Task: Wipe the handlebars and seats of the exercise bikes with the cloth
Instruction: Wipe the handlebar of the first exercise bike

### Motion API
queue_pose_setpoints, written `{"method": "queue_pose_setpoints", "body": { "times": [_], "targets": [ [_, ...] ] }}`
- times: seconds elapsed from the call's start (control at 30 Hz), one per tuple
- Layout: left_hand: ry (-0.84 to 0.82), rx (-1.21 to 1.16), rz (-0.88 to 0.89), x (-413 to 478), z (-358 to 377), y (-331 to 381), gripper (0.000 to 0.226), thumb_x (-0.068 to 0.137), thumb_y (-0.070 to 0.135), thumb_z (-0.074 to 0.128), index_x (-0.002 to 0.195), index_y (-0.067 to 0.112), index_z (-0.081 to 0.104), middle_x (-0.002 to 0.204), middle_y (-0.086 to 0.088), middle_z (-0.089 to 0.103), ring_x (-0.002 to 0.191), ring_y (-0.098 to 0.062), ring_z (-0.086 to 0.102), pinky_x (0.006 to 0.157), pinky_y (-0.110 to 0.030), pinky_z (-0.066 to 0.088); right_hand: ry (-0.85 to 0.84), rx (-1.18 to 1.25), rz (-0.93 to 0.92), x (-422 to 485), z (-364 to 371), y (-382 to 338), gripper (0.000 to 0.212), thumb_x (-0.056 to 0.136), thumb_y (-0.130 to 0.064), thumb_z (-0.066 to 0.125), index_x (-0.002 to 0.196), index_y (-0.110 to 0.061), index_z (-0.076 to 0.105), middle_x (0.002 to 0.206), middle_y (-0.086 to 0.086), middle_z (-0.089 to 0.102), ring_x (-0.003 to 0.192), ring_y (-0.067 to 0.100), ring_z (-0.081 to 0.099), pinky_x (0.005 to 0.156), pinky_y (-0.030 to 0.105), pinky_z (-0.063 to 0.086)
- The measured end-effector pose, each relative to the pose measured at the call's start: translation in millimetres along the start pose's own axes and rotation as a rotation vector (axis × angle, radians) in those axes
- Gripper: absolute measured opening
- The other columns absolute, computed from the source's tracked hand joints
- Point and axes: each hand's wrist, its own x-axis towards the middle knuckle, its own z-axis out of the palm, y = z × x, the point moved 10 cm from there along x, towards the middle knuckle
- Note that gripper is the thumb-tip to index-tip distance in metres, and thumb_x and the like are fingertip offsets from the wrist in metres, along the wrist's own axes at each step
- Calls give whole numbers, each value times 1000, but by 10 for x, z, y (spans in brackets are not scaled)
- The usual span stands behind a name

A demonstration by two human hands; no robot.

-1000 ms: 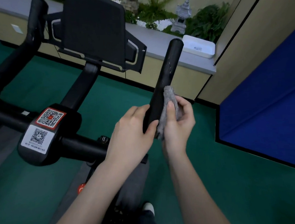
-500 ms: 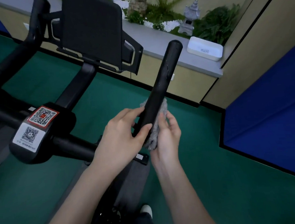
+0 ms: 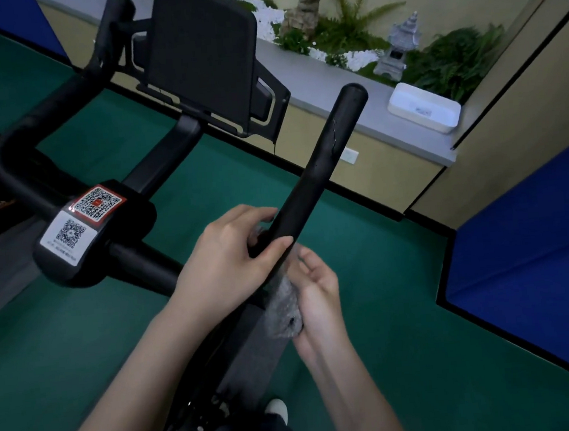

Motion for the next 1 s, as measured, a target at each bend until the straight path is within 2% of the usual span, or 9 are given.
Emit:
{"method": "queue_pose_setpoints", "body": {
  "times": [0.07, 0.2, 0.33, 0.43, 0.5, 0.6, 0.77, 1.0],
  "targets": [
    [-18, -7, -3, -2, 12, -1, 36, 84, 38, 66, 118, 26, 64, 95, 10, 63, 82, -3, 54, 73, -17, 42, 52, 34, -32, 64, -28, -132, 21, 98, 1, 44, 112, 4, 60, 105, 17, 69, 88, 19, 69, 76, 23, 56],
    [-49, -19, -16, 5, 48, -27, 36, 85, 39, 64, 119, 31, 62, 98, 15, 62, 86, -1, 53, 74, -17, 42, 170, 77, -189, 144, -69, -363, 19, 96, -2, 50, 112, 4, 60, 106, 17, 70, 94, 24, 68, 82, 28, 56],
    [-40, -40, -19, 17, 66, -54, 35, 84, 39, 65, 118, 32, 63, 100, 18, 63, 85, 1, 52, 72, -5, 37, 365, -135, -461, -70, -152, -425, 13, 92, -2, 57, 102, -4, 66, 100, 12, 71, 96, 27, 67, 88, 38, 53],
    [-31, -49, -9, 24, 71, -55, 36, 83, 39, 66, 118, 28, 63, 100, 16, 64, 84, -2, 54, 74, -16, 43, 461, -331, -684, -142, -99, -755, 16, 90, 1, 60, 100, -9, 68, 105, 14, 68, 101, 24, 65, 94, 38, 50],
    [-24, -66, -6, 29, 62, -48, 35, 83, 37, 66, 117, 27, 64, 99, 12, 65, 83, -6, 56, 78, -26, 48, 465, -466, -819, -114, 48, -1062, 20, 88, 3, 61, 97, -12, 69, 106, 16, 64, 102, 17, 62, 96, 30, 48],
    [-16, -79, -6, 30, 56, -47, 36, 83, 37, 66, 118, 26, 64, 98, 11, 65, 83, -10, 58, 78, -32, 50, 440, -670, -943, -59, 269, -1340, 16, 86, 4, 64, 98, -3, 72, 103, 15, 62, 97, 7, 58, 91, 18, 45],
    [-13, -88, 0, 40, 55, -44, 36, 83, 36, 67, 116, 24, 65, 96, 8, 65, 82, -15, 60, 76, -34, 50, 327, -975, -1081, -197, 418, -1276, 18, 83, 6, 65, 97, -2, 73, 98, 5, 59, 94, 12, 58, 89, 19, 44],
    [-8, -89, -1, 42, 39, -50, 37, 83, 35, 68, 117, 22, 64, 97, 7, 65, 84, -17, 61, 76, -35, 51, 359, -1067, -1190, -86, 600, -1501, 18, 83, 8, 65, 98, 1, 72, 98, 10, 53, 95, 4, 49, 88, 9, 39]
  ]
}}
